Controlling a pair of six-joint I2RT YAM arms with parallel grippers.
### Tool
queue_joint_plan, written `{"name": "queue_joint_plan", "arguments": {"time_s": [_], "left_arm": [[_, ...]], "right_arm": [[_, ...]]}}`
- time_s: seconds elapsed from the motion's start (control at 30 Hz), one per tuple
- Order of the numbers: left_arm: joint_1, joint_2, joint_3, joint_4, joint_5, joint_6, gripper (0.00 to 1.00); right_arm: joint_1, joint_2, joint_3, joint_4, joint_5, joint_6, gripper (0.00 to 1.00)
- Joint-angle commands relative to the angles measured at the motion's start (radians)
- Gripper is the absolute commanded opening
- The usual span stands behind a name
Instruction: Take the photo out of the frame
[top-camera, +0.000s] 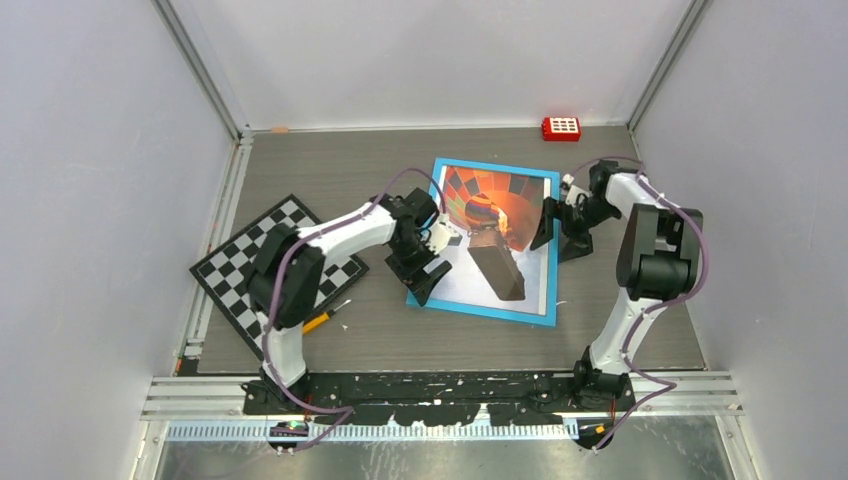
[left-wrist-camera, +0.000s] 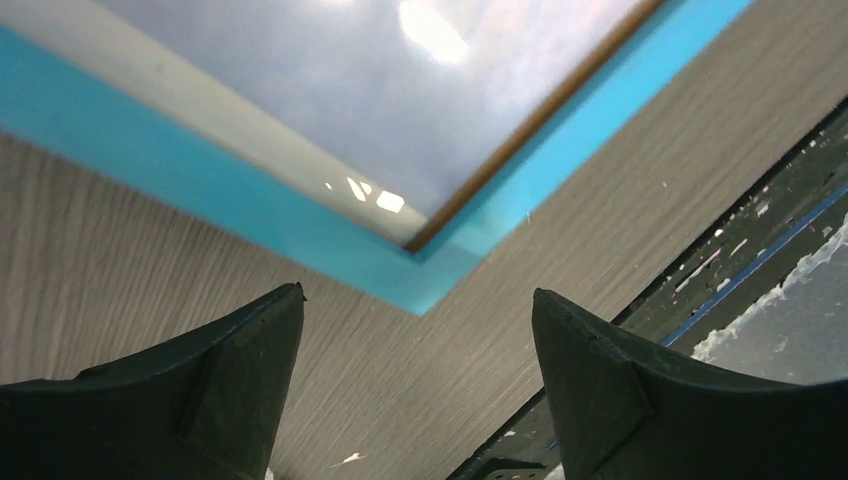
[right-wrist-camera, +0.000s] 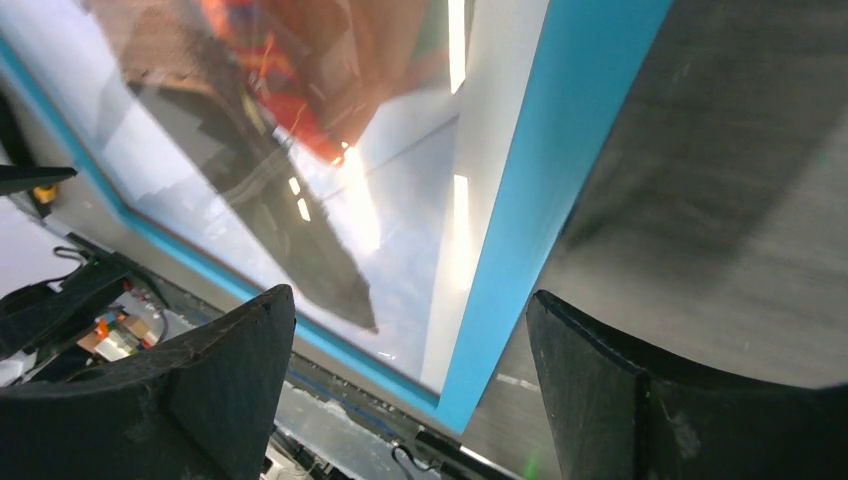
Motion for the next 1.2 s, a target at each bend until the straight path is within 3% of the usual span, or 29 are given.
{"name": "queue_joint_plan", "arguments": {"time_s": [0.0, 0.13, 0.27, 0.47, 0.63, 0.83, 1.17], "left_arm": [[-0.03, -0.243, -0.09, 0.098, -0.009, 0.056, 0.89], [-0.17, -0.353, -0.165, 0.19, -0.089, 0.138, 0.92], [-0.283, -0.347, -0.159, 0.285, -0.125, 0.233, 0.91], [-0.42, -0.194, -0.078, 0.367, -0.205, 0.363, 0.89], [-0.493, -0.013, 0.103, 0.331, -0.244, 0.373, 0.84], [-0.511, 0.079, 0.164, 0.354, -0.269, 0.444, 0.75], [-0.529, 0.141, 0.143, 0.364, -0.266, 0.461, 0.61]], "right_arm": [[-0.047, -0.174, 0.001, -0.091, -0.083, -0.043, 0.9], [-0.055, -0.288, -0.054, -0.128, -0.091, -0.061, 0.91], [-0.059, -0.38, -0.11, -0.158, -0.085, -0.062, 0.92], [-0.084, -0.406, -0.177, -0.143, -0.102, -0.05, 0.92], [-0.203, -0.333, -0.164, -0.205, -0.208, -0.079, 0.92], [-0.286, -0.296, -0.192, -0.159, -0.218, -0.084, 0.92], [-0.289, -0.24, -0.219, -0.064, -0.24, 0.005, 0.92]]}}
